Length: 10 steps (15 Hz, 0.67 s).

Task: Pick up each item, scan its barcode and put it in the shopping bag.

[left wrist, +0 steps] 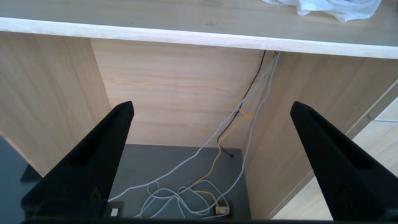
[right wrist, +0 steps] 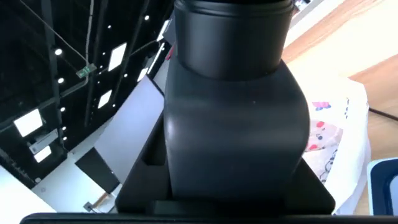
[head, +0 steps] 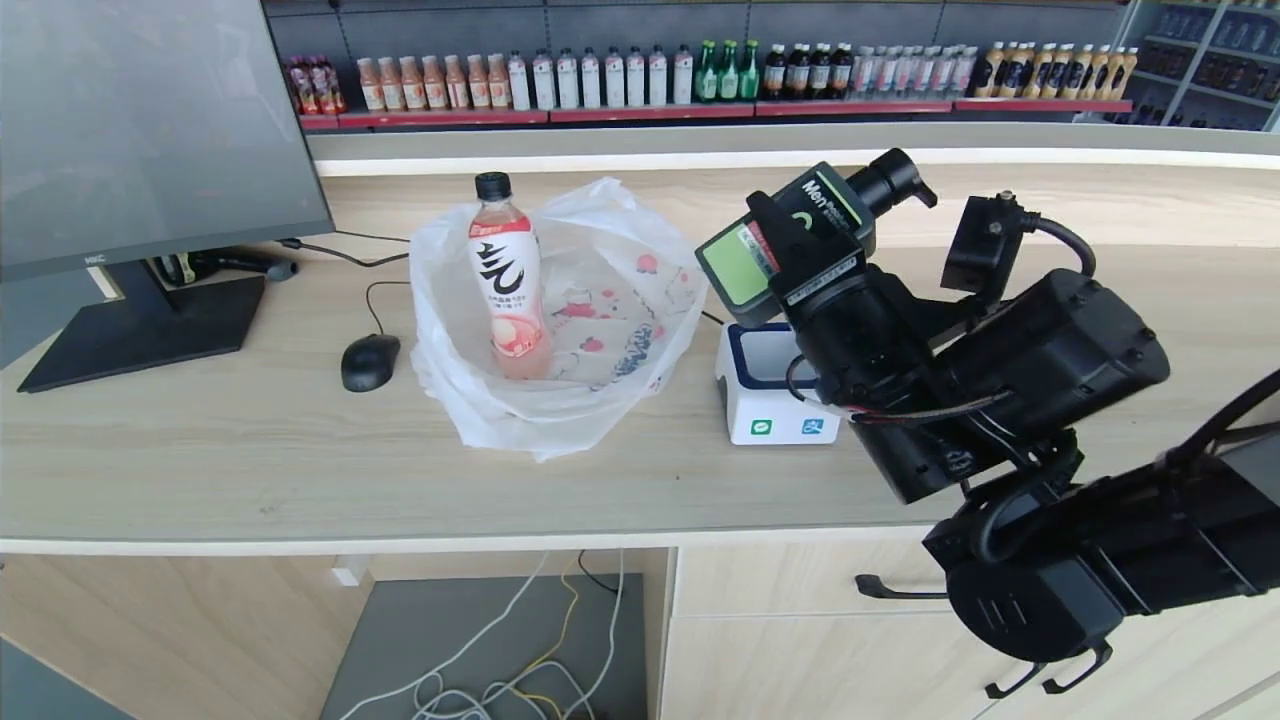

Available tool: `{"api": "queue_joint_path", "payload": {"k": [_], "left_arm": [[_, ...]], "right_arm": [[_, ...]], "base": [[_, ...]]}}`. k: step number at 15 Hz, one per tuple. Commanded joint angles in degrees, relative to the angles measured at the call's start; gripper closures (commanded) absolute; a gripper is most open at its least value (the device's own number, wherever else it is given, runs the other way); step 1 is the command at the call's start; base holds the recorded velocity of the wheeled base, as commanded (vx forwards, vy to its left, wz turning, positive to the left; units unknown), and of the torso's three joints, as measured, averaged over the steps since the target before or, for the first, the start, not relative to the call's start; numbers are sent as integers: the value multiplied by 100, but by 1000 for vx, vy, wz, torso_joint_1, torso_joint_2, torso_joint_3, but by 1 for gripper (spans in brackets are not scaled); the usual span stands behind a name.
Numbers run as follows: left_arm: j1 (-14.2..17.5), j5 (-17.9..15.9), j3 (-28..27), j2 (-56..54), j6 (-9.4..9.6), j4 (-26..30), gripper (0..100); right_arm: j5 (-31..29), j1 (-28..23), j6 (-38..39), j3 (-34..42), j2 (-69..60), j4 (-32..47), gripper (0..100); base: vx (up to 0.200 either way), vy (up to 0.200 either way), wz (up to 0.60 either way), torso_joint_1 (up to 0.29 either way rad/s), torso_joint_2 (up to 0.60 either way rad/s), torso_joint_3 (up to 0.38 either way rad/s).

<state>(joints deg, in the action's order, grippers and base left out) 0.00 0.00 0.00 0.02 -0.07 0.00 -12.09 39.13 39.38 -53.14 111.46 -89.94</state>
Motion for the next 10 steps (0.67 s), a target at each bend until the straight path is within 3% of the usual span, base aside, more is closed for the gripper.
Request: {"api": "queue_joint_path", "payload": {"k": [1, 10], "left_arm": [[0, 0, 0, -2, -1, 0, 0], [0, 0, 0, -2, -1, 0, 0]], "right_arm": [[-118, -46, 53, -30, 315, -6, 100], [-267, -406, 835, 322, 508, -6, 100]], "base": [[0, 0, 0, 0, 0, 0], [0, 0, 0, 0, 0, 0]]}}
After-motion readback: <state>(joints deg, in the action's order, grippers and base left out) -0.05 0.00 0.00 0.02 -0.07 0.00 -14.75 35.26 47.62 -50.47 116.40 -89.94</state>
